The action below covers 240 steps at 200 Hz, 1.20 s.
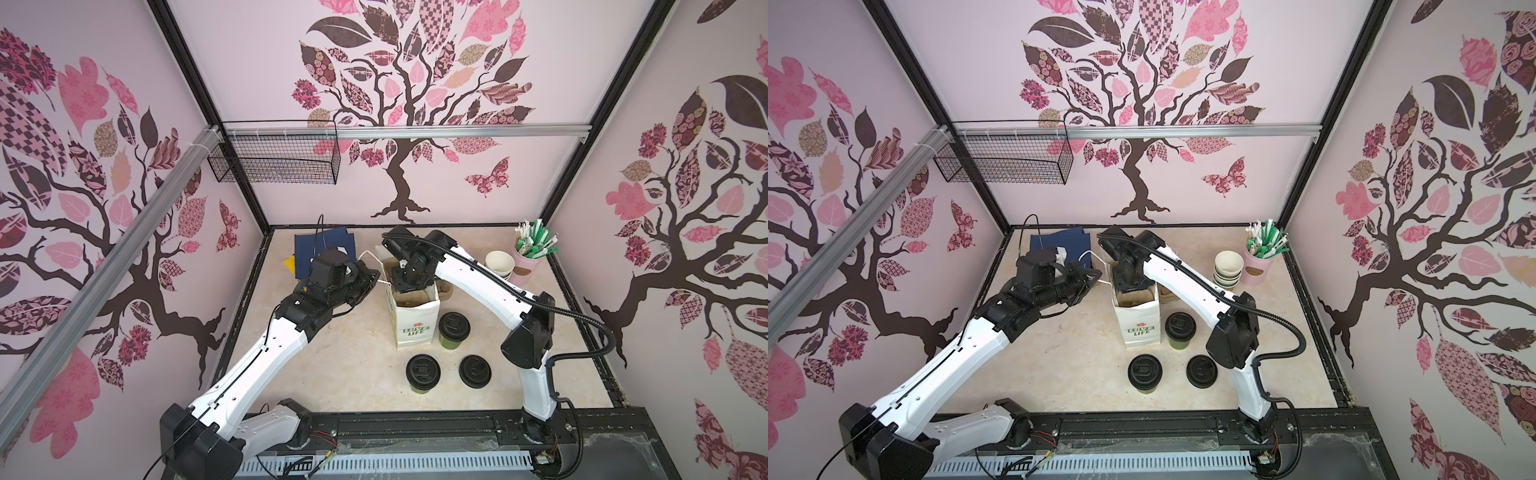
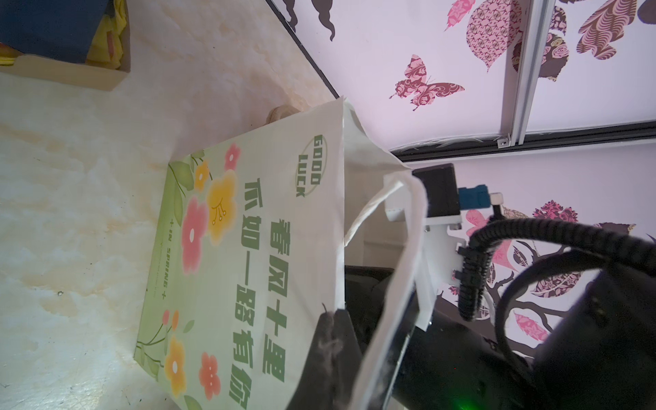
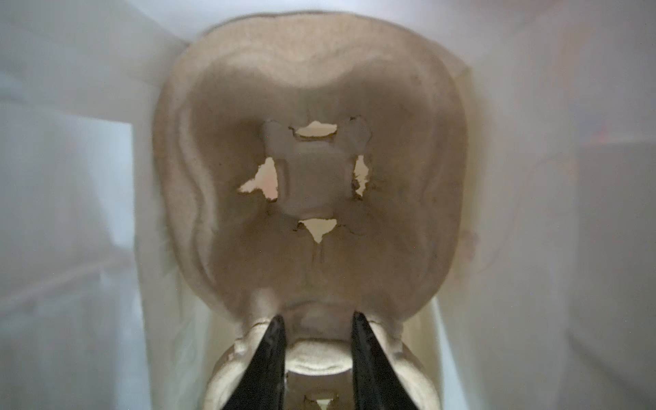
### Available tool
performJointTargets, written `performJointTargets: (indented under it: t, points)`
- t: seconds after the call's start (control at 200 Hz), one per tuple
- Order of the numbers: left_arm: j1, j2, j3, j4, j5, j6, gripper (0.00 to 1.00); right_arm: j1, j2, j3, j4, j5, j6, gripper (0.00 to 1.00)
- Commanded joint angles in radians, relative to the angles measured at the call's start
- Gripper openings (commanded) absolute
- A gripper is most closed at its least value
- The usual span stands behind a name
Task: Pack the takeout coffee
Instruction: 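Push the pulp carrier down inside the bag with the right gripper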
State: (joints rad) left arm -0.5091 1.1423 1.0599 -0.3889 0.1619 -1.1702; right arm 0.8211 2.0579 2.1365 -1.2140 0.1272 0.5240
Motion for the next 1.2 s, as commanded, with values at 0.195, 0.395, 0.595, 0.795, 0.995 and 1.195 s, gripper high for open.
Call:
performJointTargets:
  t: [0.195, 0.395, 0.595, 0.795, 0.995, 1.195]
  points:
    - [0.003, -0.001, -0.028, 0.022, -0.008, 0.013, 0.00, -0.003, 0.002, 0.132, -0.114, 0.038, 0.002, 0.28]
    - [0.003, 0.011, -0.024, 0.034, -0.005, 0.010, 0.00, -0.001, -0.003, 0.081, -0.123, -0.021, -0.001, 0.29]
    - [0.003, 0.016, -0.020, 0.037, 0.001, 0.009, 0.00, -0.002, 0.010, 0.043, -0.084, -0.022, 0.001, 0.29]
    - [0.003, 0.017, -0.017, 0.037, 0.001, 0.009, 0.00, 0.000, 0.049, 0.022, -0.072, -0.037, -0.013, 0.29]
    - [0.002, 0.021, -0.015, 0.046, 0.006, 0.009, 0.00, -0.002, 0.064, -0.029, -0.052, -0.049, -0.026, 0.29]
    - [0.003, 0.022, -0.017, 0.051, 0.008, 0.013, 0.00, -0.001, 0.075, -0.056, -0.033, -0.048, -0.040, 0.30]
